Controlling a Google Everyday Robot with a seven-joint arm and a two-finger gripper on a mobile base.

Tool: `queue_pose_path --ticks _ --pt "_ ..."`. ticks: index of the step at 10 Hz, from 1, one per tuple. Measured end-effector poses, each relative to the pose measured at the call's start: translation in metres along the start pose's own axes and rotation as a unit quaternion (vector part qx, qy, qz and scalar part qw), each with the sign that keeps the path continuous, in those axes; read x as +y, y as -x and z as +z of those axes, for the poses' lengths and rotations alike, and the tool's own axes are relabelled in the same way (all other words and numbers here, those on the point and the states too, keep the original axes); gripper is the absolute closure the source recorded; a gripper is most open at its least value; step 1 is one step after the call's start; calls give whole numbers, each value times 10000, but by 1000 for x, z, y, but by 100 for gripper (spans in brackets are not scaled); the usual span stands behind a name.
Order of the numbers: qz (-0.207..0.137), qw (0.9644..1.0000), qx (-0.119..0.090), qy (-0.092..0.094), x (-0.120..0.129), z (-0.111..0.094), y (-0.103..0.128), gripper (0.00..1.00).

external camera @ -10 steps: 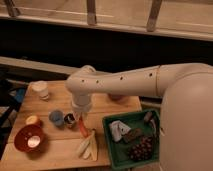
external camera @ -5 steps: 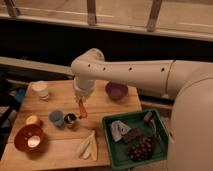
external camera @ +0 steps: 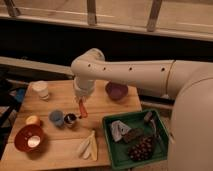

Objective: Place pepper in paper cup

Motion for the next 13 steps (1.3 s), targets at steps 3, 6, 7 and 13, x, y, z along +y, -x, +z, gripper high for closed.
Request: queue_pose_path --ticks 3,6,7,13 --pt "18 9996 -207 -195 -11 -6 20 100" --pt "-362 9980 -406 -338 12 -13 69 100" --pt "-556 9967 -475 -339 31 -12 90 100" --pt "-1278 9890 -660 332 110 -2 152 100"
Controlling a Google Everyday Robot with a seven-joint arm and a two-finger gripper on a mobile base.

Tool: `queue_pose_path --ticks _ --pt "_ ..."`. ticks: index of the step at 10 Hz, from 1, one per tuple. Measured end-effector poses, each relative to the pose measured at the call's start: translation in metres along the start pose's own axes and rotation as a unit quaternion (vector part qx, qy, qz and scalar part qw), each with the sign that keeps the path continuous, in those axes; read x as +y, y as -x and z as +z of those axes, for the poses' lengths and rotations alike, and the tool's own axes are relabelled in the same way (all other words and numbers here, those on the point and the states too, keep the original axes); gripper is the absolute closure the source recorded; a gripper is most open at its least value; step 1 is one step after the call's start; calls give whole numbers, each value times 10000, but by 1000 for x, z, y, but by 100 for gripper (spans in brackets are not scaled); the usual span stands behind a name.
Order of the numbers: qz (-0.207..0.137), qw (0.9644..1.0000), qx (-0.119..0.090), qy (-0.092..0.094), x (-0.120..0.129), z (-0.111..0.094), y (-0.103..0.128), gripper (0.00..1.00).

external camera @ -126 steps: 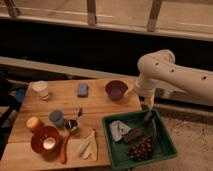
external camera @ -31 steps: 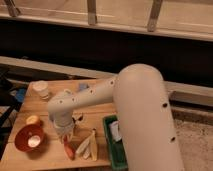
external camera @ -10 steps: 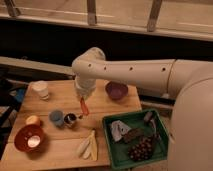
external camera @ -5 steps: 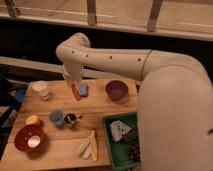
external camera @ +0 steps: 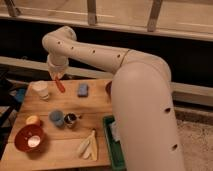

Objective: Place pepper in paper cup

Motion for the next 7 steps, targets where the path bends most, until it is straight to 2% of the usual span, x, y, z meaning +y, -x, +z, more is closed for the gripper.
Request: queue_pose_path --ticks 2,3,5,7 --pt "1 10000 6 -3 0 0 -1 100" --pt "38 10000 -22 -48 -1 0 -3 100" --pt "174 9994 -151 -265 -15 2 -11 100" --pt "129 9992 -225 -298 -25 7 -10 100"
